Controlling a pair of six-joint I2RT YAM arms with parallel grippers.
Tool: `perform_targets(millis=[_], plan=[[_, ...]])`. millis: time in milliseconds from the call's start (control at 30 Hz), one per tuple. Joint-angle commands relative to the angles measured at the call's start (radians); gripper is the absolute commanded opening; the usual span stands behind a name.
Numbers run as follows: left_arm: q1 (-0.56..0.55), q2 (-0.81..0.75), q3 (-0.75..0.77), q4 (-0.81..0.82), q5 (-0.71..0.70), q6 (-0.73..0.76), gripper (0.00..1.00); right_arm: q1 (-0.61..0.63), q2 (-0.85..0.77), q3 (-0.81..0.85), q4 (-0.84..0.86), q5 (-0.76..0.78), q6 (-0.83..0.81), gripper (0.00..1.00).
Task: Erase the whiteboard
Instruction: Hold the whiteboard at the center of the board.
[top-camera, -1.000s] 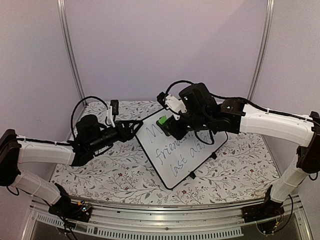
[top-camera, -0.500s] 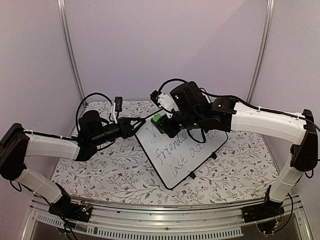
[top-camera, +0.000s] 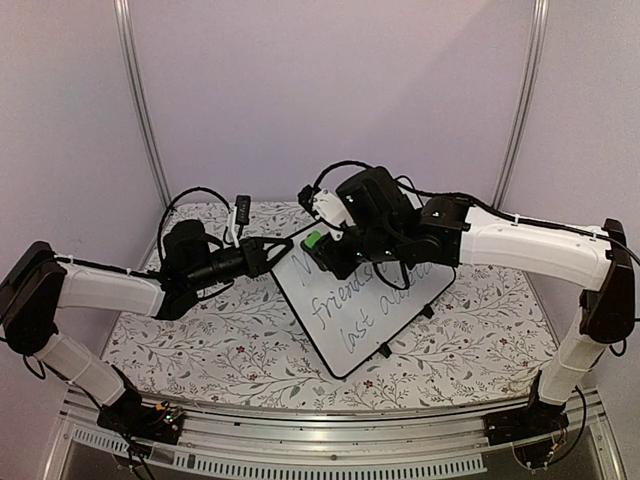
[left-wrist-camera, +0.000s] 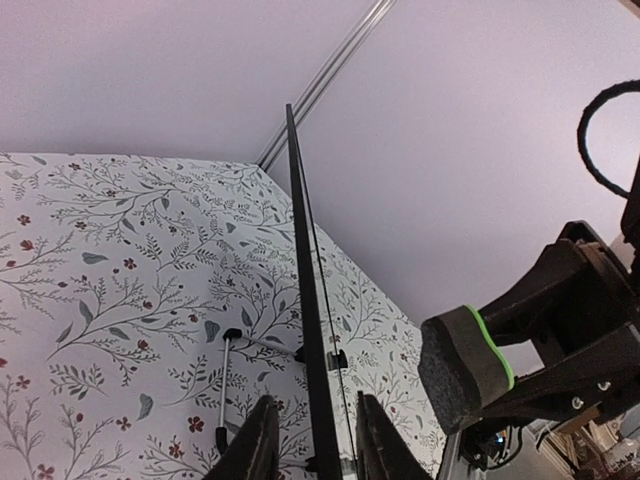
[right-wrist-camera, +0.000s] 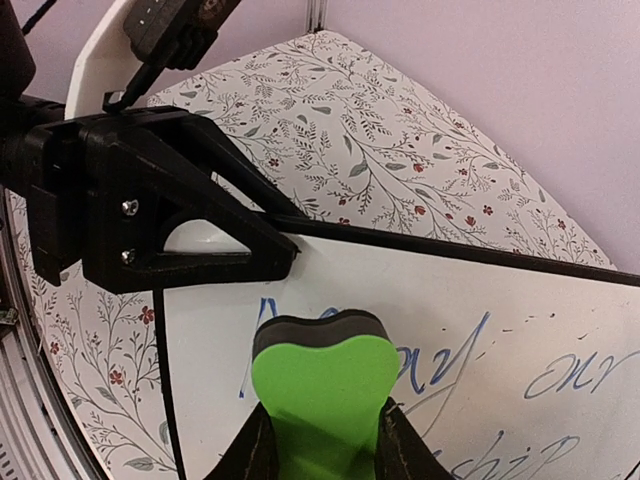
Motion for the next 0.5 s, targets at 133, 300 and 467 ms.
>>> perform_targets(millis=[133, 300, 467], plan=[[0.010, -0.006, 0.017, 0.003, 0.011, -0.037, 0.14, 0.028, 0.042, 0.039, -0.019, 0.030, 0.011, 0.32], [0.008, -0.011, 0.014, 0.007, 0.014, -0.052, 0.04, 0.038, 0.051, 0.045, -0.021, 0.038, 0.014, 0.31], [0.002, -0.020, 0.010, 0.003, 0.003, -0.040, 0.00, 0.048, 0.055, 0.051, -0.023, 0.048, 0.025, 0.31]])
